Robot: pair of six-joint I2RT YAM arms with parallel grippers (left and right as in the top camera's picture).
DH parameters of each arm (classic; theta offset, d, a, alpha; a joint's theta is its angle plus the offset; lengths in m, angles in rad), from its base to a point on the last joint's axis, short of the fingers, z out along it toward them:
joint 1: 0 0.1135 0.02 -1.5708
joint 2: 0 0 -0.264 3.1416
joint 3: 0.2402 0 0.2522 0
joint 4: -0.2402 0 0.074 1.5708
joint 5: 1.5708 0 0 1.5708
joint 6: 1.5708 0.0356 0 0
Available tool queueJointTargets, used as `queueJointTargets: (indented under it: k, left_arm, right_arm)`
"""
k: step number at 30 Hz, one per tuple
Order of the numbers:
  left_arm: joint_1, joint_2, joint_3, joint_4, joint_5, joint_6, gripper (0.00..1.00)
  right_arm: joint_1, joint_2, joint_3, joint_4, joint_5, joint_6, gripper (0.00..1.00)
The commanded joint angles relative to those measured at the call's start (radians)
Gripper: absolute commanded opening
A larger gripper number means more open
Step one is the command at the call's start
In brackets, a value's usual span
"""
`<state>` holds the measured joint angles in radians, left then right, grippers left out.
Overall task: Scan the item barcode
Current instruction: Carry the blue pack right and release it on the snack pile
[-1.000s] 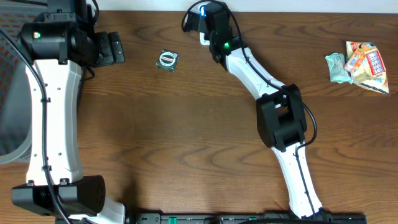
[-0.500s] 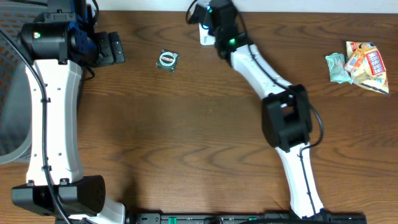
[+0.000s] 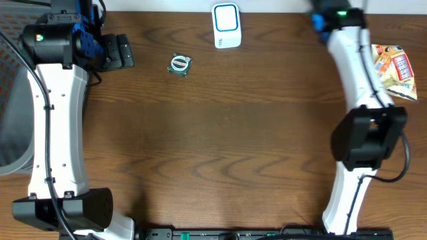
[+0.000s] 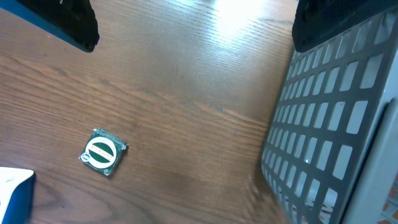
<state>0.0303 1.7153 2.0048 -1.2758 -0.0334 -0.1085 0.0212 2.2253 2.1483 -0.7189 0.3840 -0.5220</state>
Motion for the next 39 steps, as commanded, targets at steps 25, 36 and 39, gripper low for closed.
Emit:
queueJointTargets:
  k: [25,36,39]
  left_arm:
    - [0.004,0.004,-0.005,0.000,-0.016,-0.009,0.98]
    - [0.004,0.004,-0.005,0.000,-0.016,-0.009,0.98]
    - [0.004,0.004,-0.005,0.000,-0.016,-0.009,0.98]
  right_arm:
    - [-0.384,0.058,-0.003,-0.243,-0.257,0.424,0.99]
    - [-0.357,0.058,-0.003,-0.300,-0.736,0.514,0.99]
    - [-0.349,0.058,-0.003,-0.315,-0.961,0.529,0.99]
